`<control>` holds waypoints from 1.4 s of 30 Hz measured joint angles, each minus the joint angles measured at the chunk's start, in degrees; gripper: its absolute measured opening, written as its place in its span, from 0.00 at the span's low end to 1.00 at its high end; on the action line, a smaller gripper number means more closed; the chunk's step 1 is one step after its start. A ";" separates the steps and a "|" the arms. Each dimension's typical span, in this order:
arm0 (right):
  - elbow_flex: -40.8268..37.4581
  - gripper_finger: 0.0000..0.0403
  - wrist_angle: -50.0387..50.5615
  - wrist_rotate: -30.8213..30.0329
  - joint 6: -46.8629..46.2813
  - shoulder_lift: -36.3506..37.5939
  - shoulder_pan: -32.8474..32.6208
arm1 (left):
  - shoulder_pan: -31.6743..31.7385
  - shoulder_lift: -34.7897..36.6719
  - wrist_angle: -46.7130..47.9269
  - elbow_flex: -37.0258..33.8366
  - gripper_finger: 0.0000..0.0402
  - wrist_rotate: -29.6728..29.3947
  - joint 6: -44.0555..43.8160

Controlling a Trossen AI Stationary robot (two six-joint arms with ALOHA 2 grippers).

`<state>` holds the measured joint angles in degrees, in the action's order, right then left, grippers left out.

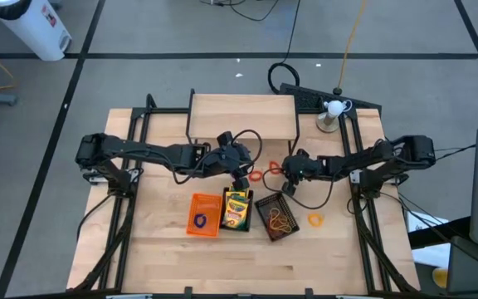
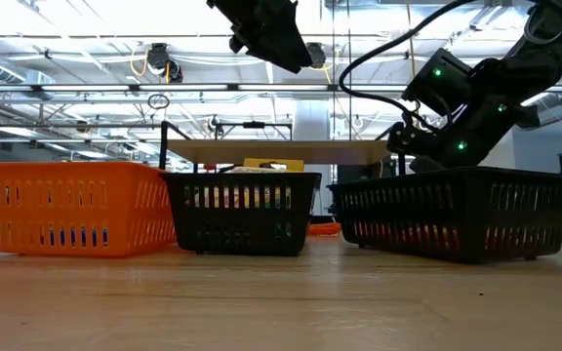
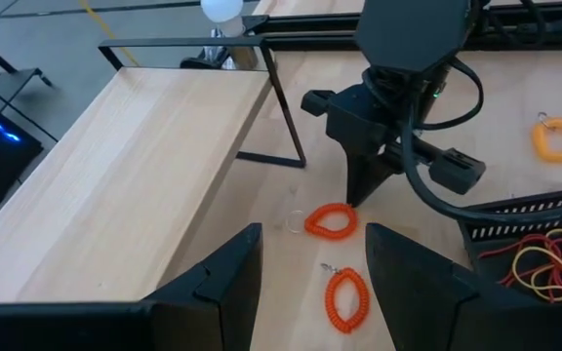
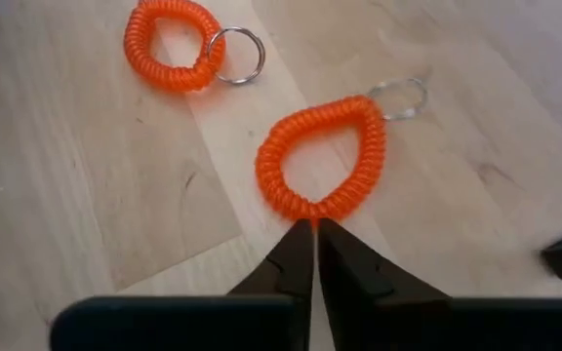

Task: Pick & Place Office Desk Supplies
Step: Put the orange keychain into the orange bin, then put the yellow keychain into the orange bin

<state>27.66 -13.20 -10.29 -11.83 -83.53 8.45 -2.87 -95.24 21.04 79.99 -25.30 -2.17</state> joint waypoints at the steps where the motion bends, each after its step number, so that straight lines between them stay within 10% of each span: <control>1: 0.00 0.02 -0.02 -0.04 0.11 0.00 0.00 | 0.00 0.00 0.00 0.00 0.46 0.00 -0.01; 18: -0.02 0.07 3.78 8.03 18.57 10.05 -0.06 | 0.00 0.00 -0.04 0.00 0.46 -0.02 -0.32; 42: -0.02 0.44 3.68 7.48 38.07 6.82 0.06 | 0.00 0.00 -0.07 0.00 0.46 0.37 -1.67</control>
<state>27.64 -9.51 -2.81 26.24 -76.71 8.51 -2.87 -95.24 20.97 79.99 -24.93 -3.84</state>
